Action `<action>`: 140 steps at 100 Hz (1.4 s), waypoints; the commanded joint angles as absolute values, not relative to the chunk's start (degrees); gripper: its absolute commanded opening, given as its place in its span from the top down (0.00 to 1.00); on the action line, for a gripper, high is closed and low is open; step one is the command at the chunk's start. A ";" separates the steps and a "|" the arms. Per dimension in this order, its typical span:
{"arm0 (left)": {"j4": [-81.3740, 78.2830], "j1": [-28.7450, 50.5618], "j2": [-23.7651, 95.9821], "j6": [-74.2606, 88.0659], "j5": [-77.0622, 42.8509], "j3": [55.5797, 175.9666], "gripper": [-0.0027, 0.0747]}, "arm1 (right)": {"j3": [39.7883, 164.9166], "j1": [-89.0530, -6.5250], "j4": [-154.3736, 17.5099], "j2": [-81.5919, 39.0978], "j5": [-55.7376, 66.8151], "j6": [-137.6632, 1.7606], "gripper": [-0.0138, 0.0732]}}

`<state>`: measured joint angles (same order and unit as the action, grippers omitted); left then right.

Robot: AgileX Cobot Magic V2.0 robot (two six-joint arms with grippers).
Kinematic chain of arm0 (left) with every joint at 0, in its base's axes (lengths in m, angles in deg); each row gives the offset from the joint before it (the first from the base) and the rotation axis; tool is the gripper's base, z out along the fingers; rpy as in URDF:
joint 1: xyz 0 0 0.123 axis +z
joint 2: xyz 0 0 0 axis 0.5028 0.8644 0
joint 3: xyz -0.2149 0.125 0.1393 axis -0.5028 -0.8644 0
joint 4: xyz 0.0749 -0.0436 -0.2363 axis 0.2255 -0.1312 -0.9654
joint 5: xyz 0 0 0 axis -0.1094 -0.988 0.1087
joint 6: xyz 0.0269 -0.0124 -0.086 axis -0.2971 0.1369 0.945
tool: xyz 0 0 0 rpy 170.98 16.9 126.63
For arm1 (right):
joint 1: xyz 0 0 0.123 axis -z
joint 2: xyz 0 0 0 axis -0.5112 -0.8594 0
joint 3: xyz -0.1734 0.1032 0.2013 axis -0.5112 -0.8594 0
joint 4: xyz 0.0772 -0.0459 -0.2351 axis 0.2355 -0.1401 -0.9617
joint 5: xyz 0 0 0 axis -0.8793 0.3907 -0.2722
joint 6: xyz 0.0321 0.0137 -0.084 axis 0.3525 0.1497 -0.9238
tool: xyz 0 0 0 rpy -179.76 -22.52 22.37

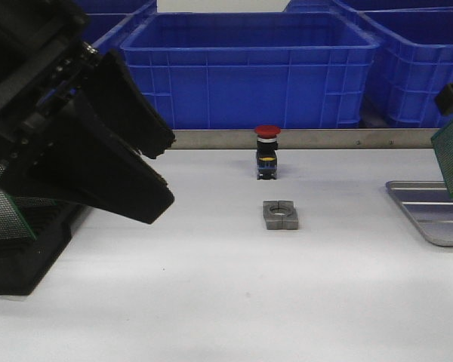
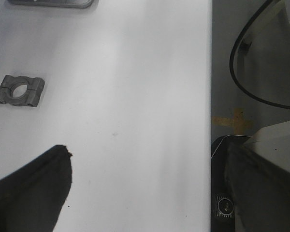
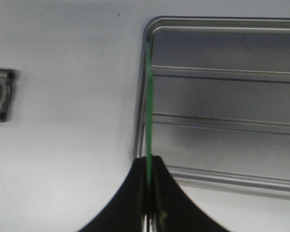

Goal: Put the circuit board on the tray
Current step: 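Carry the board with the right gripper and lower it onto the silver tray, then lower the left gripper into the rack onto another green board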

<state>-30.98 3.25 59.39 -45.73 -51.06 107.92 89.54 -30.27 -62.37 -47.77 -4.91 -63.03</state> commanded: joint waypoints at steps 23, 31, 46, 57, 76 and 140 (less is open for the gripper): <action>-34.65 2.65 57.96 -45.09 -51.58 109.63 0.18 | 100.79 -29.85 -61.84 -58.24 -7.25 -63.16 0.92; -35.33 2.65 57.96 -45.09 -51.58 109.63 0.18 | 102.99 -29.85 -61.84 -61.03 -9.60 -63.16 0.92; -35.92 2.65 57.96 -45.09 -51.58 109.63 0.18 | 105.21 -29.85 -61.84 -63.96 -11.66 -63.16 0.92; -35.92 2.65 57.96 -45.09 -51.58 109.63 0.18 | 105.33 -29.85 -61.84 -64.09 -11.60 -63.16 0.87; -36.04 2.65 57.96 -45.09 -51.58 109.63 0.18 | 105.33 -29.73 -61.89 -63.96 -11.20 -63.16 0.37; -33.47 3.77 56.96 -38.59 -47.10 109.90 0.18 | 104.21 -26.86 -62.10 -51.31 -8.80 -62.85 0.23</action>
